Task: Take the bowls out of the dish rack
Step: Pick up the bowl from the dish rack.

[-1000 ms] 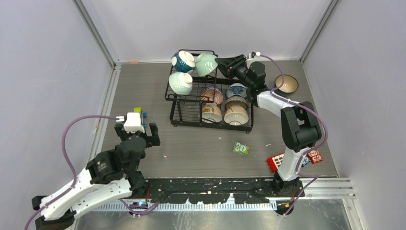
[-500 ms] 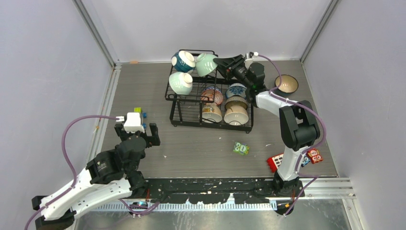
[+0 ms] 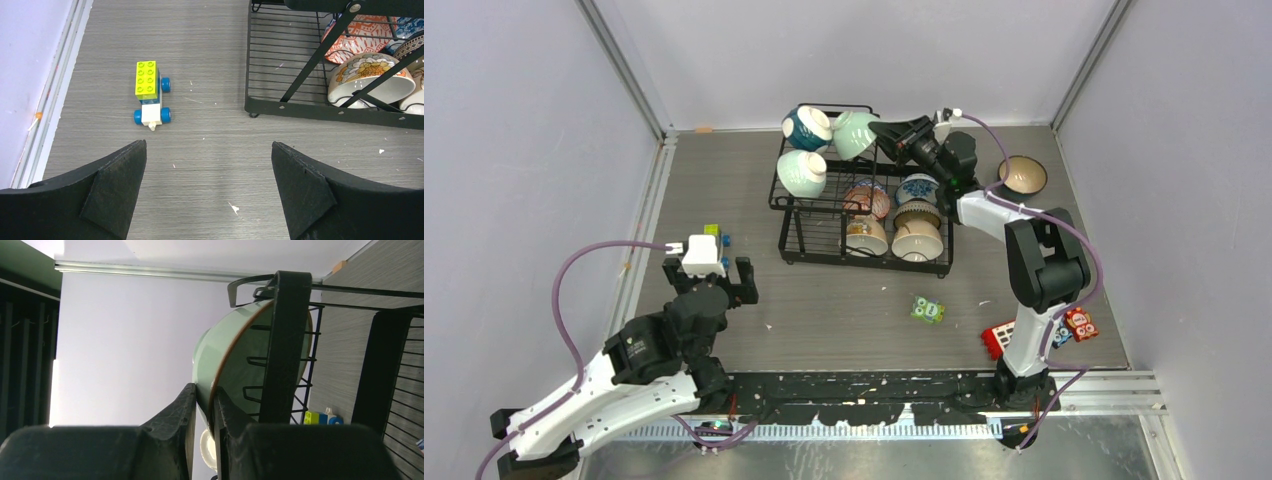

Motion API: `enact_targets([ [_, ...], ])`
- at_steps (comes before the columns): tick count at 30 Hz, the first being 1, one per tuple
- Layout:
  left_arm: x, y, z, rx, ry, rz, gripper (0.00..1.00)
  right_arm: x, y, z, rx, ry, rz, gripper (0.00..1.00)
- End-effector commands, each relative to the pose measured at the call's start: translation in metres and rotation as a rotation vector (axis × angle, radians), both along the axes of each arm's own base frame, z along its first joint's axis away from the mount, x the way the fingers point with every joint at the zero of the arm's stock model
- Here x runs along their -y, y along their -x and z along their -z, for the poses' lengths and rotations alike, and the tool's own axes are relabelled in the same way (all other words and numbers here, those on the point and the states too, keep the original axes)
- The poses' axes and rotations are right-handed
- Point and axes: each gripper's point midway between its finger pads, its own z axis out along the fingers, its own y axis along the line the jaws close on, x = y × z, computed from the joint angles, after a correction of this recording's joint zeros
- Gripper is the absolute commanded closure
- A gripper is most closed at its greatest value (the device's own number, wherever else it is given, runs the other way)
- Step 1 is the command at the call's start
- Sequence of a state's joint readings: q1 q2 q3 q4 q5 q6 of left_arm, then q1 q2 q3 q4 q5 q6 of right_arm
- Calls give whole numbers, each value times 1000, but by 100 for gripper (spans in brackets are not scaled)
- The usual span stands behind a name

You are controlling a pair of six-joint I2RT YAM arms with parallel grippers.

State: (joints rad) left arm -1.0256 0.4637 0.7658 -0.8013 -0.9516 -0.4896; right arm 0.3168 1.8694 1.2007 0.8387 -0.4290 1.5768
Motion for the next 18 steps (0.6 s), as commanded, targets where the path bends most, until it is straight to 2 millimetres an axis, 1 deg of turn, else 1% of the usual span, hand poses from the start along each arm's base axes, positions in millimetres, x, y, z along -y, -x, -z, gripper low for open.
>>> enact_targets([
  [1, -4, -2, -9, 34, 35, -31, 4, -2, 4, -16, 68, -29, -13, 81],
  [7, -4, -2, -8, 34, 33, -33, 4, -2, 4, -15, 75, -38, -17, 88],
  [11, -4, -2, -8, 34, 31, -35, 4, -2, 4, -16, 87, -61, -25, 98],
  [18, -5, -2, -9, 36, 34, -35, 4, -1, 4, -23, 144, -116, -32, 99],
])
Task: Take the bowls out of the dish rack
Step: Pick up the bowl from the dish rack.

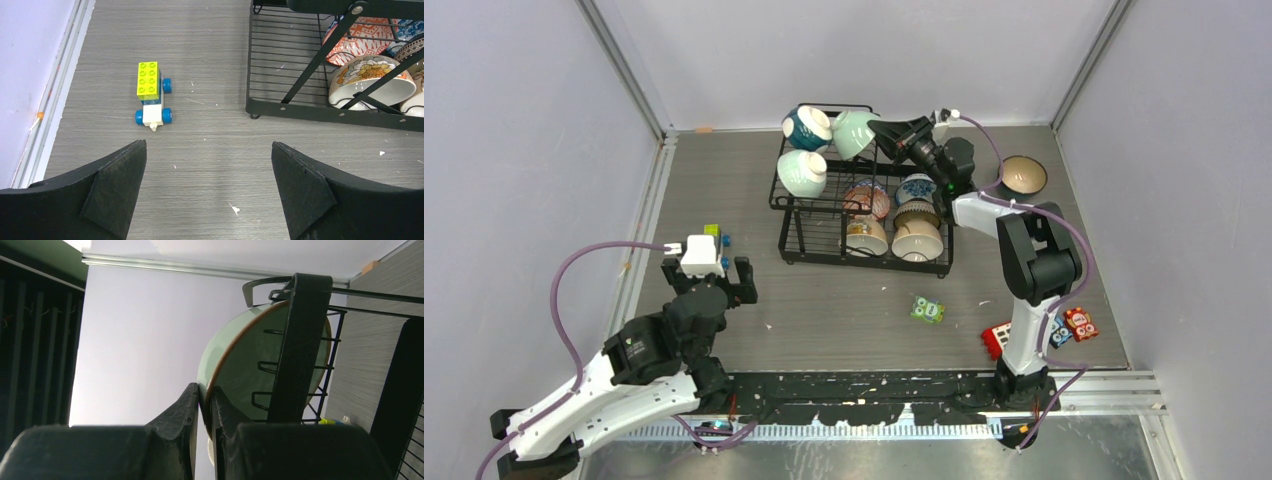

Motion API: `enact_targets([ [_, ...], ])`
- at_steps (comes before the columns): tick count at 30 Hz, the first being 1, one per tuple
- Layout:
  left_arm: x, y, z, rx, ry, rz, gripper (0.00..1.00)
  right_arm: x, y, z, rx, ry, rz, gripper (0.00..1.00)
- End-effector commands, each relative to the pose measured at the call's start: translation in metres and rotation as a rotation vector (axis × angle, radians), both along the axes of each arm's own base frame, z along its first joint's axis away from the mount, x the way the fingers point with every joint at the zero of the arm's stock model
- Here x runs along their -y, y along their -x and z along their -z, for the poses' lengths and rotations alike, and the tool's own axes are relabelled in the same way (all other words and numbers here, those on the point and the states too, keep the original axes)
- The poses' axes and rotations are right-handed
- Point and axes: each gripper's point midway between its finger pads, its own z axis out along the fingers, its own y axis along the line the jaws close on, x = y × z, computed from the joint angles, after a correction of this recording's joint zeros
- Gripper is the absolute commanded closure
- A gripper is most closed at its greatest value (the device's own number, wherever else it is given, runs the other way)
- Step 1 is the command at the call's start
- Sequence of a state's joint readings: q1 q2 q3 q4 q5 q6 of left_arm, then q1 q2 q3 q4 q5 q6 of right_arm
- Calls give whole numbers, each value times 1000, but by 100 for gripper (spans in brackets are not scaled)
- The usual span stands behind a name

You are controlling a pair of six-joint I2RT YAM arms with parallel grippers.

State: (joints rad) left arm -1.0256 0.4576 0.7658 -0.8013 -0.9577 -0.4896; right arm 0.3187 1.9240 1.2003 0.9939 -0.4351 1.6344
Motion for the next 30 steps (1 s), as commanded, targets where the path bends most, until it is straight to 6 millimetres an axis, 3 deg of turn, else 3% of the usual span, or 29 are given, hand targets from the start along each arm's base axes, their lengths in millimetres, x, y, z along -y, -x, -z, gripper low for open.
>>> enact_targets([
  [1, -3, -2, -8, 30, 30, -31, 4, 1, 6, -20, 104, -56, -16, 99],
  [10, -3, -2, -7, 30, 28, -33, 4, 5, 12, -48, 212, -102, -31, 99],
  [30, -4, -2, -8, 32, 27, -36, 4, 20, 16, -87, 304, -224, -24, 99],
])
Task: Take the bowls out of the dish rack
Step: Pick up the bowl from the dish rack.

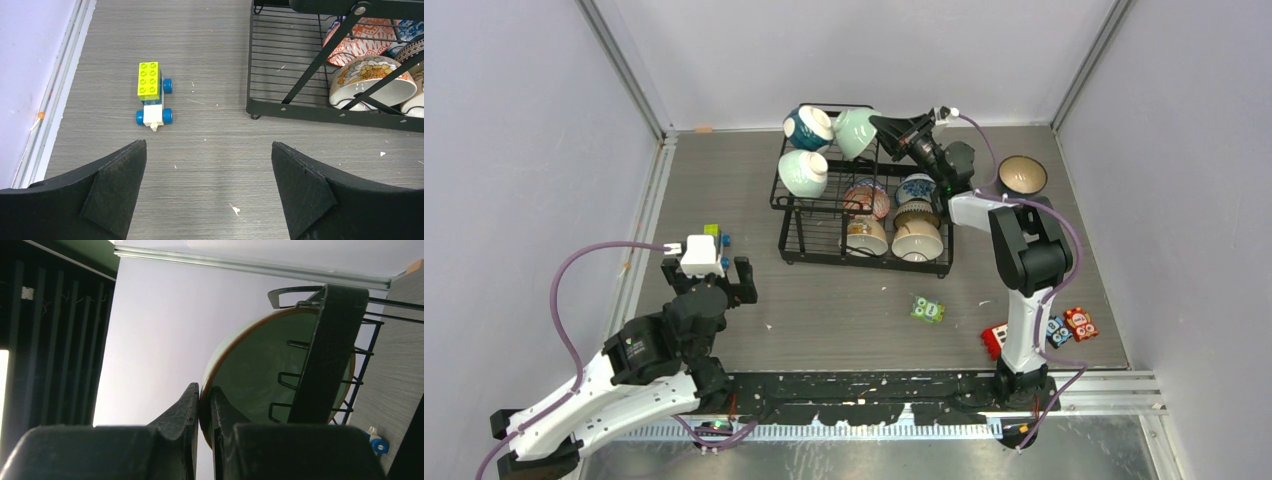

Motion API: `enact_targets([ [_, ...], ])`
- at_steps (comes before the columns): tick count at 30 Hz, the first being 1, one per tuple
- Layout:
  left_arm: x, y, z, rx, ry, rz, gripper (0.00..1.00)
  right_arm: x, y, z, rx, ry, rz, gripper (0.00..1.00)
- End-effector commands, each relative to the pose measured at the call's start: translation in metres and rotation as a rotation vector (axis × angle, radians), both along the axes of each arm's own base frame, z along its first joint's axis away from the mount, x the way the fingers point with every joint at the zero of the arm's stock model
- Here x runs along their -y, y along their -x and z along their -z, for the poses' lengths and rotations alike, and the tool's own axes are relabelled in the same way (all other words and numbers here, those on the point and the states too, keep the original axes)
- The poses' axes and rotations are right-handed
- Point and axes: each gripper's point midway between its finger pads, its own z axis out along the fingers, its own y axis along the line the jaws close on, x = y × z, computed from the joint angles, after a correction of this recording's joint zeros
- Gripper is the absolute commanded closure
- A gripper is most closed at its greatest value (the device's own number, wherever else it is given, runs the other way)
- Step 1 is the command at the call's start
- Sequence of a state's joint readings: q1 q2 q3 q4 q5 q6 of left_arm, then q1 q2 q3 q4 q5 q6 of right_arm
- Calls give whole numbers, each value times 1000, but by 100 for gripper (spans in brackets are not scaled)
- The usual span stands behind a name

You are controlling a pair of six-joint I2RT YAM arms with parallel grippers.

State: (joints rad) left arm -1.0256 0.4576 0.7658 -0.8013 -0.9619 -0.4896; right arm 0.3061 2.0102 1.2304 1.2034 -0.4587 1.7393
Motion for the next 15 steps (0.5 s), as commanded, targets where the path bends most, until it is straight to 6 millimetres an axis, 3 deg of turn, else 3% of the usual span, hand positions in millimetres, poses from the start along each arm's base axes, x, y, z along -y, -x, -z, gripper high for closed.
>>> enact_targets([
  [1, -4, -2, -8, 31, 29, -32, 4, 17, 17, -77, 227, -122, 27, 99],
  [15, -5, -1, -8, 33, 36, -32, 4, 20, 20, -91, 255, -172, 22, 99],
])
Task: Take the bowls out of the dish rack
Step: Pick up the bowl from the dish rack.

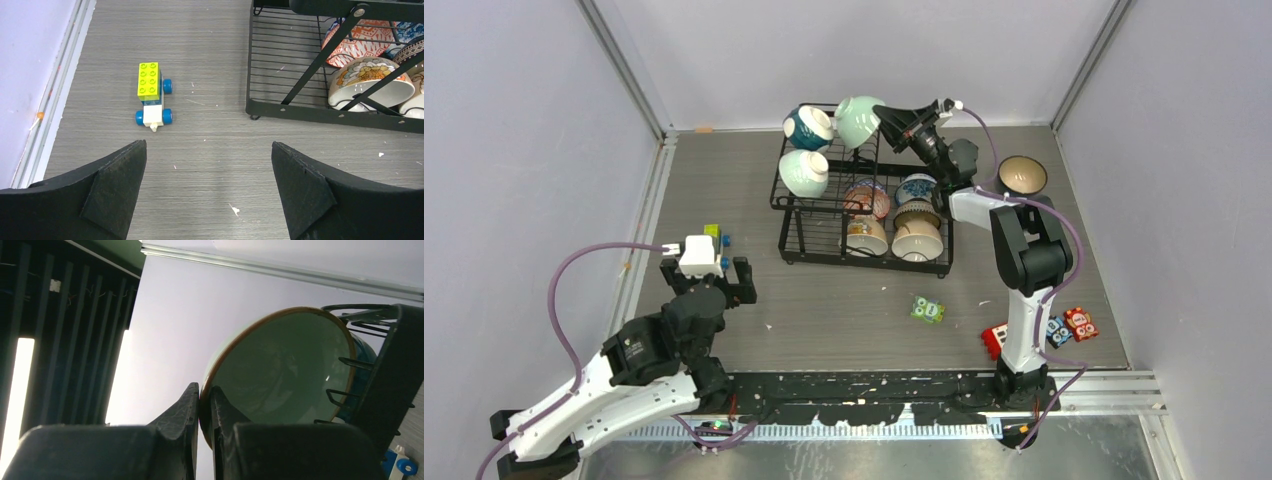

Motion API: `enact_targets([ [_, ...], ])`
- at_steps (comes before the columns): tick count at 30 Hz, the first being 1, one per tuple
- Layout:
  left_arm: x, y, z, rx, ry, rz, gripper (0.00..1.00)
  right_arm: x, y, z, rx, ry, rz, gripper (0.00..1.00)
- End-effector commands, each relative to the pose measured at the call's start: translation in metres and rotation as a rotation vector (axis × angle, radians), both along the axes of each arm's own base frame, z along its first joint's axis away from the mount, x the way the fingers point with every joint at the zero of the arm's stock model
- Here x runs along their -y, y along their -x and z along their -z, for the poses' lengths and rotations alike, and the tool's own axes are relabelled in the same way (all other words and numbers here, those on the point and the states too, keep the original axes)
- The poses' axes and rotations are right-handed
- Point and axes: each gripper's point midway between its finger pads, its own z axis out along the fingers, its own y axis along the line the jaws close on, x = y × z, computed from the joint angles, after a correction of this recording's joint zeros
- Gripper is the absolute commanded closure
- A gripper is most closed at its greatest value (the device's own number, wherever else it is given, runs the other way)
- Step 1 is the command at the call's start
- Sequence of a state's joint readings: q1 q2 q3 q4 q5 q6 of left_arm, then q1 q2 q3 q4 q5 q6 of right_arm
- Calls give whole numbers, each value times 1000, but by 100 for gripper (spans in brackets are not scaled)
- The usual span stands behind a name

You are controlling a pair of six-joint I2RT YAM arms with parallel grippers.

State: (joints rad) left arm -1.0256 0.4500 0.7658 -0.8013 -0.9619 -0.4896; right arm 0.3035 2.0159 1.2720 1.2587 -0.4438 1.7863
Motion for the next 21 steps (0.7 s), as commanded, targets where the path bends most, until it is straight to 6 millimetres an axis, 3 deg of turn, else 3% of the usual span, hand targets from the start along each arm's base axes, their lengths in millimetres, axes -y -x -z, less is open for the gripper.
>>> enact_targets([
  [1, -3, -2, -7, 29, 31, -30, 4, 16, 19, -65, 201, -110, 29, 99],
  [21, -4, -1, -9, 33, 40, -31, 4, 13, 30, -79, 242, -90, 4, 99],
])
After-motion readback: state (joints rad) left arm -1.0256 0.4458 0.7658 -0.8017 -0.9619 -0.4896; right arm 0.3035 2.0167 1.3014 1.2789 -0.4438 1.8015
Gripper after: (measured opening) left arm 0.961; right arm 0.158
